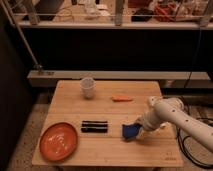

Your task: Place the white sponge in the ceramic bowl

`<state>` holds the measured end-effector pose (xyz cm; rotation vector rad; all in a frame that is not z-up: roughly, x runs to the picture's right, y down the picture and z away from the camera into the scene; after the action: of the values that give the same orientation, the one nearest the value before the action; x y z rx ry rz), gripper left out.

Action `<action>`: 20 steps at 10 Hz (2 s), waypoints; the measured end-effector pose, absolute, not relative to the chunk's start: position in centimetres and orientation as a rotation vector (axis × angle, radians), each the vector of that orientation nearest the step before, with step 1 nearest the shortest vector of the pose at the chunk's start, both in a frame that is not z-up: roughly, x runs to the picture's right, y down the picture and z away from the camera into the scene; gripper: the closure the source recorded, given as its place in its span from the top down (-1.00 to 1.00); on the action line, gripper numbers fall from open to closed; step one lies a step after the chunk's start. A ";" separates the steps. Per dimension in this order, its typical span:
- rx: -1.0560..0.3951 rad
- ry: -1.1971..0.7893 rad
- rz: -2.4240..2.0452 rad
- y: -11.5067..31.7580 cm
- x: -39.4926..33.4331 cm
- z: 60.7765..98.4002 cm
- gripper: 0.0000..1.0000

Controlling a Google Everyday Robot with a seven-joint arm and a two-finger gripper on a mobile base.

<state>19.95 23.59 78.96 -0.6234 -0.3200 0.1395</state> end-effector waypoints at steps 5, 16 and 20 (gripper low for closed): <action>-0.608 -0.359 0.038 20.2 14.9 74.4 -1.00; -0.598 -0.437 -0.183 19.2 2.5 71.6 -1.00; -0.618 -0.466 -0.249 19.6 -1.6 71.0 -1.00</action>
<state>-1.59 19.62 71.02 -0.6181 -0.4663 -0.2487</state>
